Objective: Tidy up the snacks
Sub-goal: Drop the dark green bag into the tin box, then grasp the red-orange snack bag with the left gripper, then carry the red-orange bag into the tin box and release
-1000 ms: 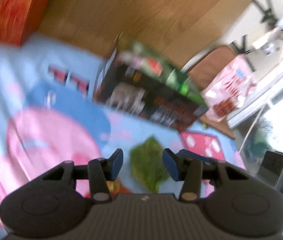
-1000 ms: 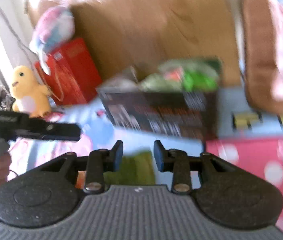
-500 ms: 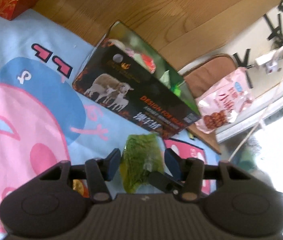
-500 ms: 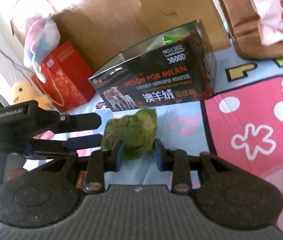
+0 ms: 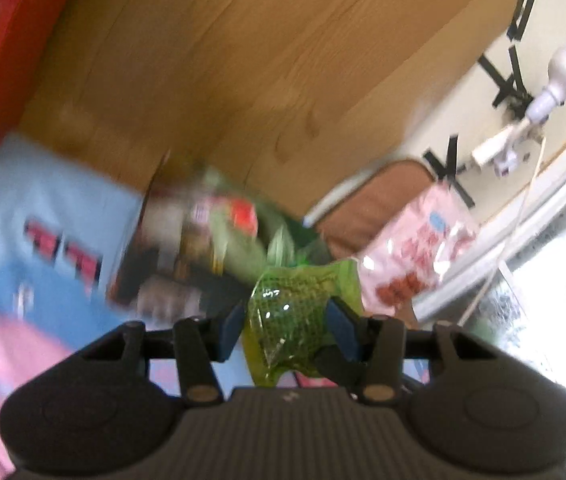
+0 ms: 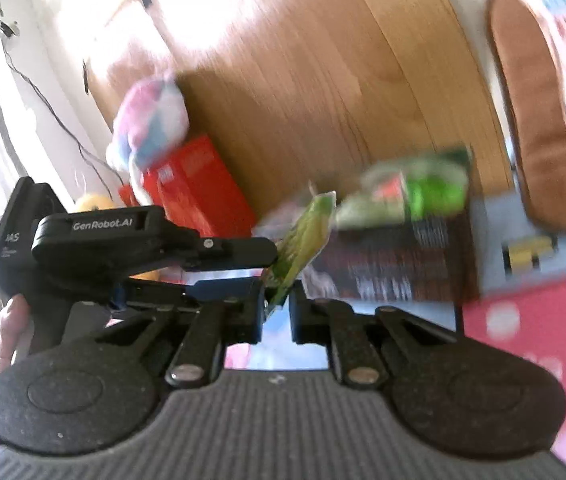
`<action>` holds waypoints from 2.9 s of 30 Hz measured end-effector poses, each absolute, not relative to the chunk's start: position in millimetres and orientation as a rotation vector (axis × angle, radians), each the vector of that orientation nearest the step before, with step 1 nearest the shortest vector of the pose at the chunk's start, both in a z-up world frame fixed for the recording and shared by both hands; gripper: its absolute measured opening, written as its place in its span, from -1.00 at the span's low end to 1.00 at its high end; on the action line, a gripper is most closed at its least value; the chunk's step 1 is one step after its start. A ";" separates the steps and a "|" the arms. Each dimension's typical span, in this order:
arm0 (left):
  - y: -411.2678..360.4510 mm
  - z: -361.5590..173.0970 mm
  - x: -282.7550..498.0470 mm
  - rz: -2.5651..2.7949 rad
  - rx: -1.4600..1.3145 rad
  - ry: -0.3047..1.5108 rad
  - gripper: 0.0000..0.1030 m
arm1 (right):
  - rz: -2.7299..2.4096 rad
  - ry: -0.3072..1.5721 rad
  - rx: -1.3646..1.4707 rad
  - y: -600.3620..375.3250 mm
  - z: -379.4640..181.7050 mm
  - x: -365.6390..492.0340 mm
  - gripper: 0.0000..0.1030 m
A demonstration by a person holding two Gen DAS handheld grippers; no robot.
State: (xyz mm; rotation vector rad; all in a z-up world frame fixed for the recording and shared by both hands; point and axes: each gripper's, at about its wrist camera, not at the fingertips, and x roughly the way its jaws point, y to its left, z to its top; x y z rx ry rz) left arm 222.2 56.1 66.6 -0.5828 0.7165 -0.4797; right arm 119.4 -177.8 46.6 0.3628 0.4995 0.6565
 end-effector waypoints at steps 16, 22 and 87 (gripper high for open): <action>91.3 66.1 226.0 -0.426 -0.542 0.679 -0.03 | 0.383 0.416 0.219 -168.6 56.1 190.3 -0.14; 127.5 32.2 140.1 -0.360 -0.560 0.784 0.03 | 0.561 0.534 0.288 -175.7 39.1 137.2 -0.13; 14.9 75.7 283.4 -0.306 -0.256 0.678 -0.27 | 0.520 0.430 0.209 -176.4 61.1 214.4 -0.54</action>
